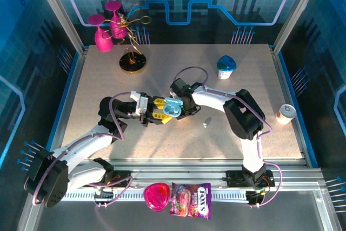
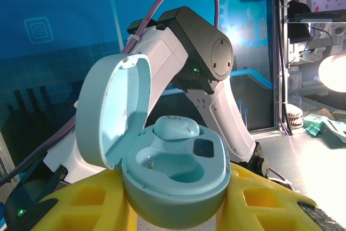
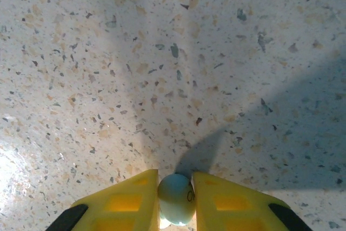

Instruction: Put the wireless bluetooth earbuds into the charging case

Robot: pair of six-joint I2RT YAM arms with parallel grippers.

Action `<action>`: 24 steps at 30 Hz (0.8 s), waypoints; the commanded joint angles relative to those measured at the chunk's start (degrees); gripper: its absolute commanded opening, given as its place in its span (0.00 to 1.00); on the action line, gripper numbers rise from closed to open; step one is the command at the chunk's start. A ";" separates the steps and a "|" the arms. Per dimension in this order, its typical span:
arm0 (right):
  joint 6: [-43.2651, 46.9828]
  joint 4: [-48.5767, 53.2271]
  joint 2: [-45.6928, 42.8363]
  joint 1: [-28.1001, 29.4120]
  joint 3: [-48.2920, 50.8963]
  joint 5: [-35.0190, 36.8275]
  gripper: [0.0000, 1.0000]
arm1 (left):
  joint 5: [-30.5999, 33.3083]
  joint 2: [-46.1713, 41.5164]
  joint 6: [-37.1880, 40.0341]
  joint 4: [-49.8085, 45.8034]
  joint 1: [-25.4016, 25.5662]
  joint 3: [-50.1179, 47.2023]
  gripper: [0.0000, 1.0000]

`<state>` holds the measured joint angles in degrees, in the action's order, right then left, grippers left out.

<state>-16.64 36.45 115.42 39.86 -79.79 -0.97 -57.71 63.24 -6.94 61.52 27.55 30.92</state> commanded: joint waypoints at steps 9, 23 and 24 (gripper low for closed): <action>-4.03 0.64 -14.07 -2.00 8.79 8.42 0.20 | 5.09 0.97 3.92 -2.33 0.22 -0.28 0.32; -6.91 14.89 -34.98 -2.00 9.12 24.72 0.19 | 18.80 4.83 13.68 -16.16 0.22 0.99 0.32; -7.01 16.16 -35.75 -1.34 8.02 25.83 0.19 | 19.87 5.48 13.91 -16.21 0.19 0.99 0.32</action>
<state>-22.24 46.63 81.87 37.15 -68.75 19.31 -42.68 67.37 3.79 47.57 27.55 30.92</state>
